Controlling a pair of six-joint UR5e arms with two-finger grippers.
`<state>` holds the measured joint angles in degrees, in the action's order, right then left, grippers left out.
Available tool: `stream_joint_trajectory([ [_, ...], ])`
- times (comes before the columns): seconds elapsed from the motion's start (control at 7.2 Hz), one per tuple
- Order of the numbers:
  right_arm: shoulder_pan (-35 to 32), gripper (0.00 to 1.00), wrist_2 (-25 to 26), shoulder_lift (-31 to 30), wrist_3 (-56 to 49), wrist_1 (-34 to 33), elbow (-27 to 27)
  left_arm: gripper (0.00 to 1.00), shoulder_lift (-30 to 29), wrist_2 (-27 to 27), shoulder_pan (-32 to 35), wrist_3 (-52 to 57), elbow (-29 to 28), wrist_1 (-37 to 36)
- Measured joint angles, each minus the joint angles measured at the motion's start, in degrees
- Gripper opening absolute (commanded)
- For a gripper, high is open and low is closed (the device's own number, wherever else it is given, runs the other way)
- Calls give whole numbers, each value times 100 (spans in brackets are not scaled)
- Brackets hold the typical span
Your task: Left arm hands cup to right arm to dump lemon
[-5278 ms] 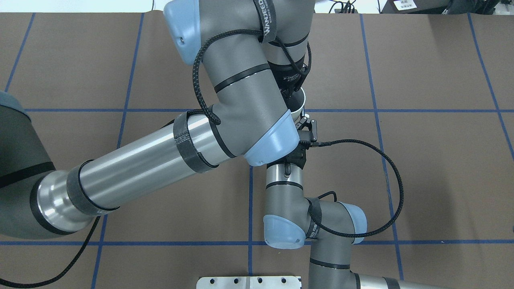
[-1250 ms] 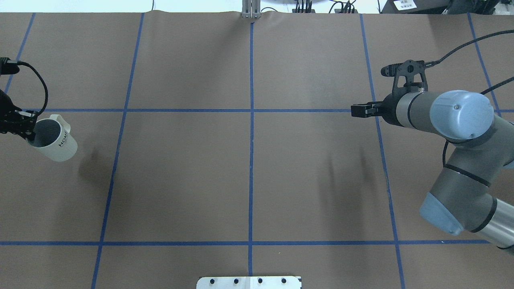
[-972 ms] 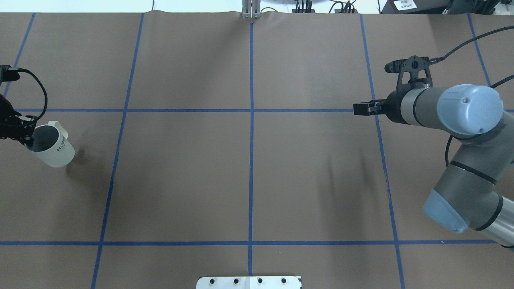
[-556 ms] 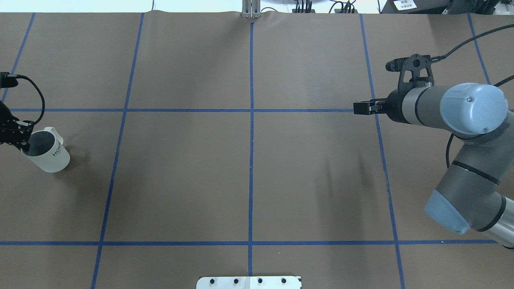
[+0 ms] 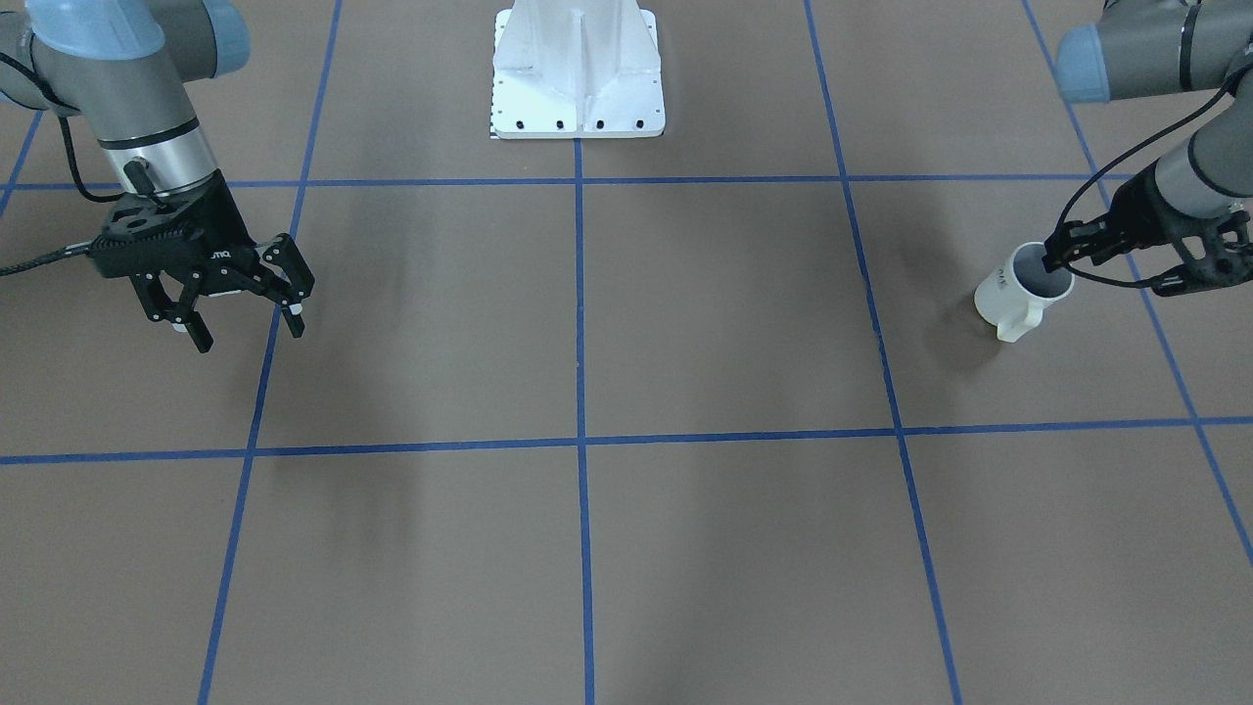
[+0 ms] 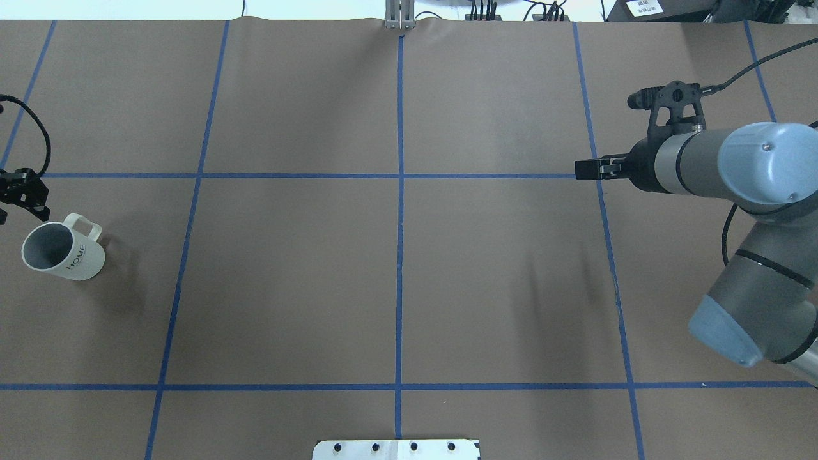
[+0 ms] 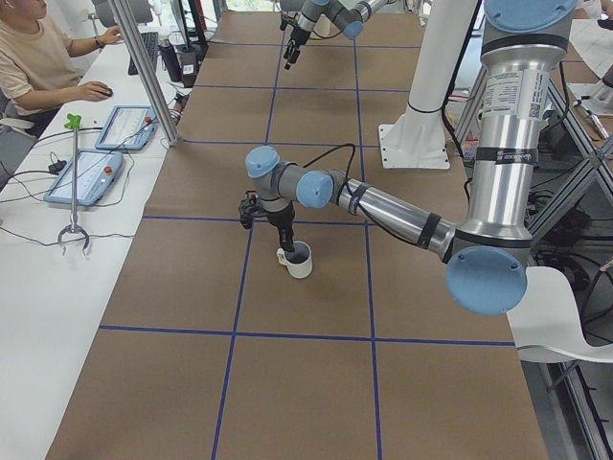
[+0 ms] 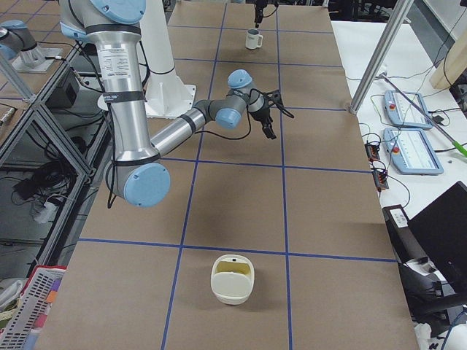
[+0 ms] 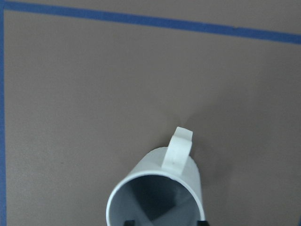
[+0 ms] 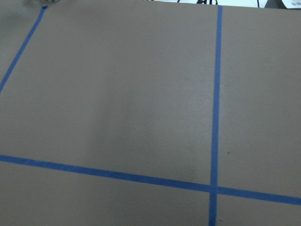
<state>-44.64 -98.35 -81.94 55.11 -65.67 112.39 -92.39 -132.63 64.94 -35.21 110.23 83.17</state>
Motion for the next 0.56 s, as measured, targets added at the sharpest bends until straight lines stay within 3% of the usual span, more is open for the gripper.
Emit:
stream_joint_trajectory([
  [0.28,-859,100,-1089,-323,-432,-76,68,100,167,5,325,51,490,-4],
  [0.56,-1980,100,-2210,-946,-1634,-167,123,100,316,17,879,941,482,-16],
])
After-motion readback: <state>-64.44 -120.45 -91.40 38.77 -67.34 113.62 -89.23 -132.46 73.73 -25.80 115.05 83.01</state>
